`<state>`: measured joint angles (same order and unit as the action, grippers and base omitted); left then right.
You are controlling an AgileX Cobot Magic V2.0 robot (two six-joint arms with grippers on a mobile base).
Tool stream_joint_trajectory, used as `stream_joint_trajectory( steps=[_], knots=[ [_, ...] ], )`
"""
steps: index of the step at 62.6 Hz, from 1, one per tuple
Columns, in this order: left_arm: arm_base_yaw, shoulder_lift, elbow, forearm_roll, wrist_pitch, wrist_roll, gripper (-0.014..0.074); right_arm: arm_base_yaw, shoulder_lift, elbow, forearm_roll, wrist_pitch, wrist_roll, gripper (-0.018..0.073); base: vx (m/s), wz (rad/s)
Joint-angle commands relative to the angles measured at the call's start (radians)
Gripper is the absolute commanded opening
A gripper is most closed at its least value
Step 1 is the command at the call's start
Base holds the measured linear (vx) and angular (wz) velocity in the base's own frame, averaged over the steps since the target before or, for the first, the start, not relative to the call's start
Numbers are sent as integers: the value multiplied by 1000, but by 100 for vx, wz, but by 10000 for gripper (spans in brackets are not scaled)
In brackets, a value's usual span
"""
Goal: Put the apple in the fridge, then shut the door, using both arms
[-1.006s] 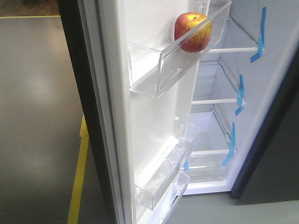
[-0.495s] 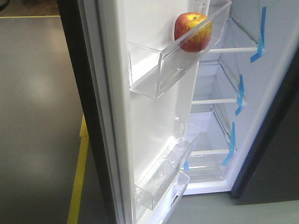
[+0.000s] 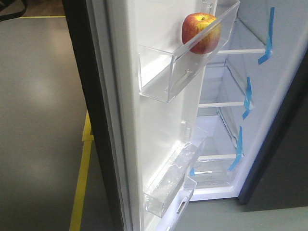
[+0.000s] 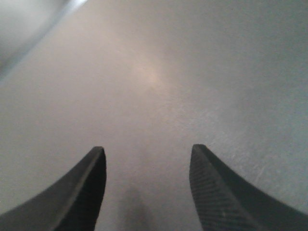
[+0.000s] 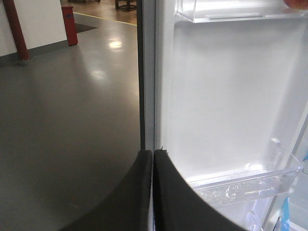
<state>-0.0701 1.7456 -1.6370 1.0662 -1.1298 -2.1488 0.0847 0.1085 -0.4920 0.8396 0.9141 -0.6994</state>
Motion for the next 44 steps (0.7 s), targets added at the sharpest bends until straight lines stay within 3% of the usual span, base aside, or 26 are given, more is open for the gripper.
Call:
stream_joint_trajectory(
  steps=[1, 10, 24, 32, 44],
  knots=[
    [-62, -50, -32, -43, -159, -4, 391, -3, 16, -22, 40, -87, -6, 4, 0, 0],
    [-160, -50, -32, -10, -181, -4, 391, -3, 16, -22, 40, -120, -6, 4, 0, 0],
    [-320, -50, -32, 103, -162, -4, 391, -3, 16, -22, 40, -138, -6, 4, 0, 0],
    [-324, -50, -32, 125, -131, -4, 389, -3, 16, -22, 37, -200, -4, 10, 0, 0],
    [-247, -55, -32, 128, -100, -4, 366, -3, 56, -22, -24, -416, -7, 113, 0, 0]
  ],
)
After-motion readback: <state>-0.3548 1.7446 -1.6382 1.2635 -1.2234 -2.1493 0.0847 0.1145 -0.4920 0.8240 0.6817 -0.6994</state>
